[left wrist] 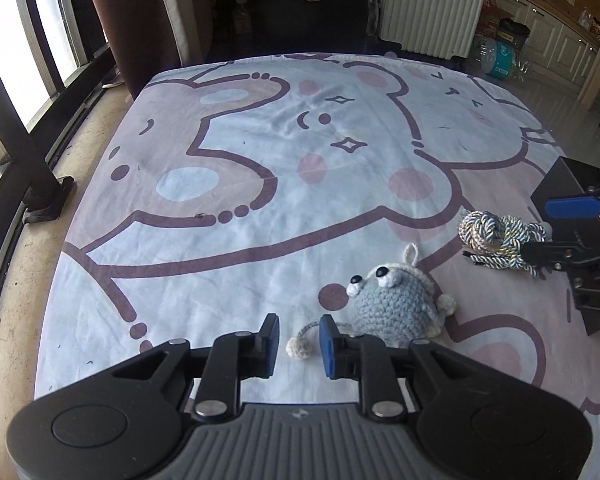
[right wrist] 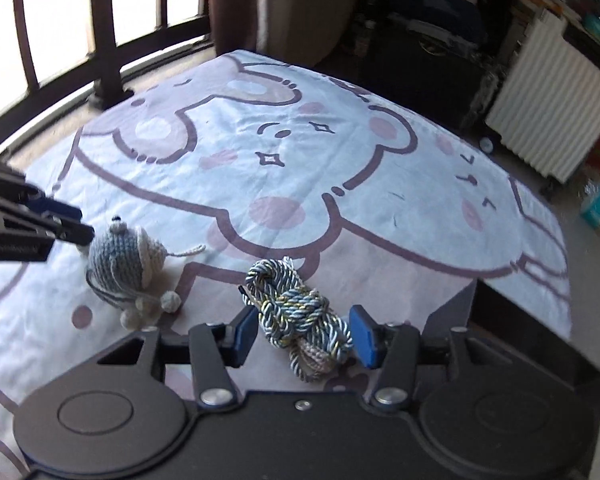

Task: Organize objects
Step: 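Close the left gripper on the grey mouse while the right gripper closes on the rope toy, then lift both held toys and carry them toward the black box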

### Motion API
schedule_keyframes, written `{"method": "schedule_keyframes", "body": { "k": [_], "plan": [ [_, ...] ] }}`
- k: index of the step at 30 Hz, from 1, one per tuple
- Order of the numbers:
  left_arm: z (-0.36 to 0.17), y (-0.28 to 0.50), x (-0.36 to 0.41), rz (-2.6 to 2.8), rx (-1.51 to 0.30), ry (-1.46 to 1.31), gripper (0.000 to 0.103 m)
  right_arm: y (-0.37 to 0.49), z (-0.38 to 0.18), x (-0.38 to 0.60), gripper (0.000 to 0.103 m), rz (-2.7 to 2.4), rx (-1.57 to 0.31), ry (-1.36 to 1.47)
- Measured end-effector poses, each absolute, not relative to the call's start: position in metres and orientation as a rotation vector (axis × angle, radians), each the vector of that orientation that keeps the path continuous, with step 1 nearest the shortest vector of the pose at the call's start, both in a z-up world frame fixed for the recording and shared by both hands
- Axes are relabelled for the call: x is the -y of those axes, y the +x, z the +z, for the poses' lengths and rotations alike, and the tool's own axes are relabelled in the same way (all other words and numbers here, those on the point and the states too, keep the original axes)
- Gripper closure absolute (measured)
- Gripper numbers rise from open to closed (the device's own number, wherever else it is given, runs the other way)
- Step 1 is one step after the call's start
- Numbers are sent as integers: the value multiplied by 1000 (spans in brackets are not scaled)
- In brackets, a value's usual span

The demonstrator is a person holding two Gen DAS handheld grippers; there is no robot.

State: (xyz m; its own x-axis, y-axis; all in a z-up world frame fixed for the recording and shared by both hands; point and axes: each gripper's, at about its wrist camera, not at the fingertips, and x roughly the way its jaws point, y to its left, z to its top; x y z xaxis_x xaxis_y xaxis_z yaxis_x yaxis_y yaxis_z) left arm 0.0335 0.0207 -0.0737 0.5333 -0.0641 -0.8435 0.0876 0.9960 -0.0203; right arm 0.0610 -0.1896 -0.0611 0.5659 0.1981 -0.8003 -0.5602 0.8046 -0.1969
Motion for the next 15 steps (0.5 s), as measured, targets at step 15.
{"method": "schedule_keyframes", "body": {
  "k": [15],
  "plan": [
    [-78,43,-7,-273,-1035,-106,52,85,-87,177,54,619,-938,-652]
  ]
}}
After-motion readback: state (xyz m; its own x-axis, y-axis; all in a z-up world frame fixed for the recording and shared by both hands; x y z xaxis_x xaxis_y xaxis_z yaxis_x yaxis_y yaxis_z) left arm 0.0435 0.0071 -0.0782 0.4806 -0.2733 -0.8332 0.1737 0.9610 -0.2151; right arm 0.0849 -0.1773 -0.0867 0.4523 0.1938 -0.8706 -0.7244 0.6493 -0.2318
